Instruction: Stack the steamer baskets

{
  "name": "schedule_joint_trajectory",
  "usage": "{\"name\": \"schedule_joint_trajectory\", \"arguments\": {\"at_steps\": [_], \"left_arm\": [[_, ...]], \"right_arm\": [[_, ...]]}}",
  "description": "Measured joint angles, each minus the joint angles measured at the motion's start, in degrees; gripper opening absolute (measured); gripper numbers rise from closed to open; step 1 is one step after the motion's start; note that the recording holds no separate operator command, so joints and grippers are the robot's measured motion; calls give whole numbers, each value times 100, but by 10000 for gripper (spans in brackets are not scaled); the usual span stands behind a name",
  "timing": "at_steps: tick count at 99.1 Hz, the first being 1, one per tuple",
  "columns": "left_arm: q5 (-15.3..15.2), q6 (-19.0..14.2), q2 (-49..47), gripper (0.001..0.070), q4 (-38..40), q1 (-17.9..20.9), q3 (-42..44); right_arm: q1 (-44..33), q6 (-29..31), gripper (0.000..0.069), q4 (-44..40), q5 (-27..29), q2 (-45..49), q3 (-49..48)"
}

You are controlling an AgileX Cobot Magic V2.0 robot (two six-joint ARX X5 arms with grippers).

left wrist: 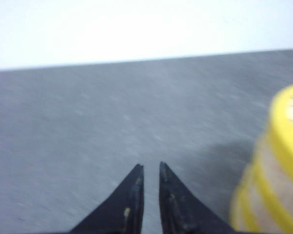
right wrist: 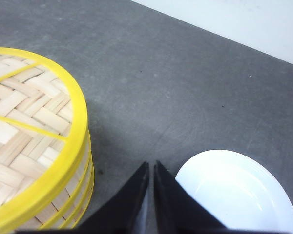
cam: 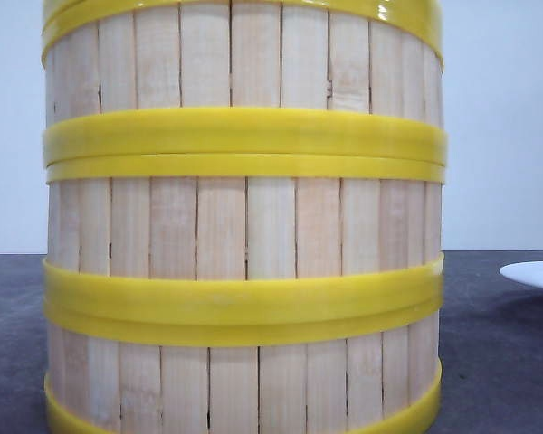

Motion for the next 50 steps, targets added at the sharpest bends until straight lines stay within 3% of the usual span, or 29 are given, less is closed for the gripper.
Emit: {"name": "schedule_joint_trajectory", "arguments": {"at_steps": [13,25,50], "left_arm": [[-20,256,-391,30,555,610,-883],[-20,286,-739,30,1008,1082,-1679],[-17,278,-1128,30,1753,1480,-2743]], "right_arm": [[0,0,13,0,0,2,0],[0,0,12,0,0,2,0],[0,0,12,2,0,2,0]]}}
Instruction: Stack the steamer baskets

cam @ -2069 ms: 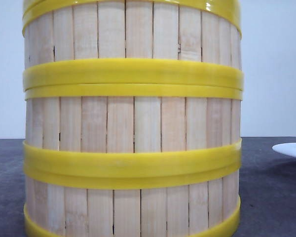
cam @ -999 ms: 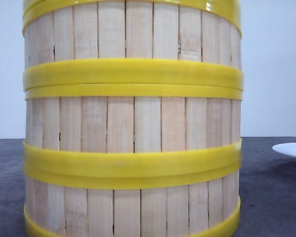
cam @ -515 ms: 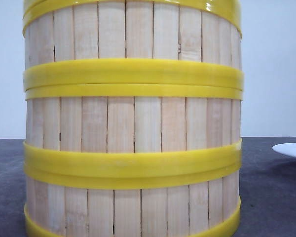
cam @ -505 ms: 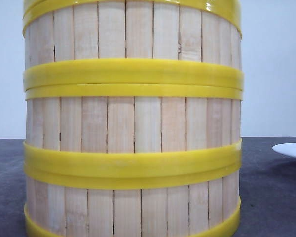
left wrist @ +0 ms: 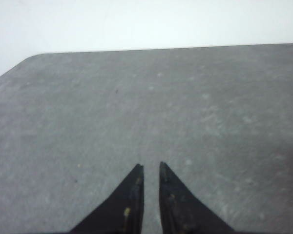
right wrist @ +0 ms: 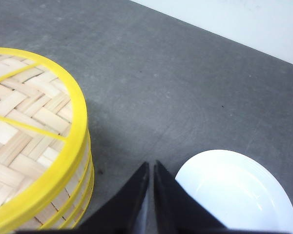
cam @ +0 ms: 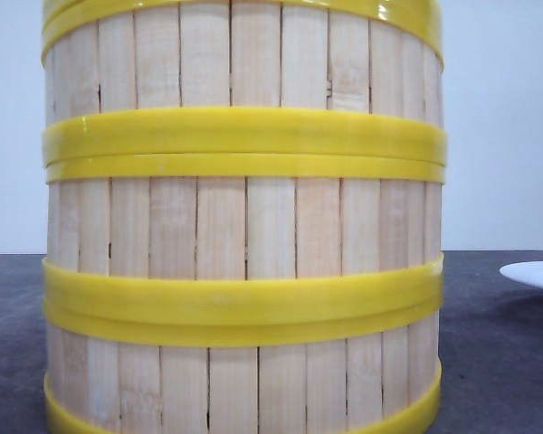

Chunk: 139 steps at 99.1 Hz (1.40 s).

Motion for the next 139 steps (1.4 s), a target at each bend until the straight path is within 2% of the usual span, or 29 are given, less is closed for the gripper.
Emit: {"name": "schedule_joint_trajectory", "arguments": {"at_steps": [36,127,139], "left_arm": [[7,-7,-81,30,610,66,-474],[9,-7,-81,30,643,66,-483],[9,-7,-81,30,643,66,-483]], "right_arm": [[0,0,12,0,0,-2,0],[0,0,12,0,0,-2,0],[0,-48,12,31,205,-2,0]]}}
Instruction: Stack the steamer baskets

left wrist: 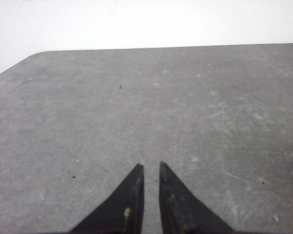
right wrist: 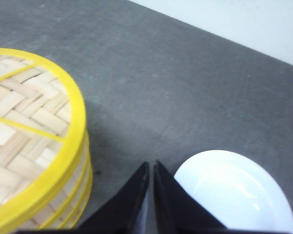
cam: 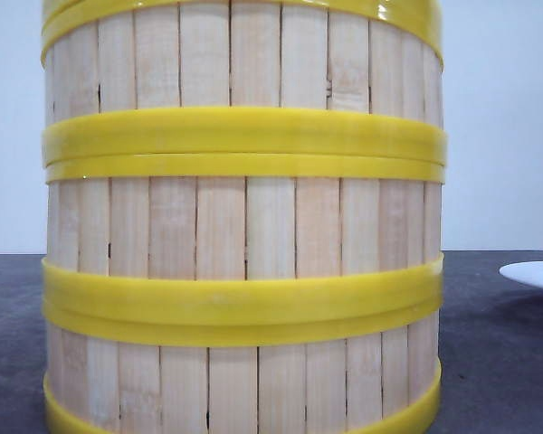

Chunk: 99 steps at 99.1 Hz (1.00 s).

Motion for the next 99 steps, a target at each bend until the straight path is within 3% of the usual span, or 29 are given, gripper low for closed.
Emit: {"name": "schedule_joint_trajectory", "arguments": {"at_steps": [14,26,35,45,68,82,99], "left_arm": [[0,0,0,30,0,0,0],[0,0,0,30,0,0,0],[0,0,0,30,0,0,0],[0,0,0,30,0,0,0],[0,0,0,30,0,0,-2],[0,0,0,30,0,0,-2],[-2,0,0,30,0,0,-2]], "right_arm": [[-63,-186,12,149,433,0,0],[-529,-699,12,861,442,2,0],[-1156,-1169,12,1532,-66,2,-15],[-2103,-1591,12,2096,-1014,-13,-164],[-4253,-1784,12,2990,-2424,-205,-1001],[-4966,-1797,12,3648,-2612,-675,-1834],[-5300,-1797,12,4404,-2614,-1338,-3071]]}}
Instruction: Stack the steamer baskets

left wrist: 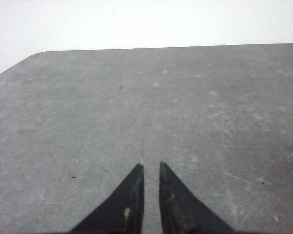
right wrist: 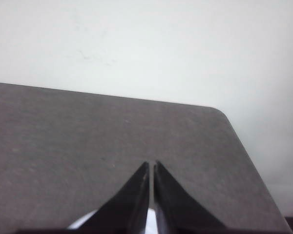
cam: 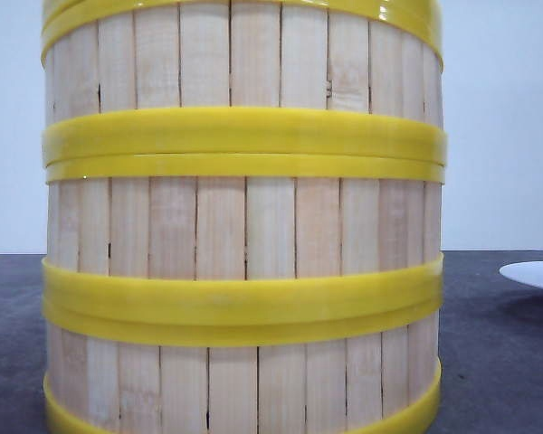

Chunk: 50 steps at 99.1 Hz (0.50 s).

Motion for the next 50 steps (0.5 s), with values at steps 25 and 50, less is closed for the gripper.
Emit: {"name": "schedule_joint_trajectory", "arguments": {"at_steps": [25,50], "left_arm": [[2,0,0,30,0,0,0],[2,0,0,30,0,0,0]], "right_arm": [[-149,24,12,459,-79,-1134,-1668],[-221,271,12,470,-166,-2197,-2723]]}}
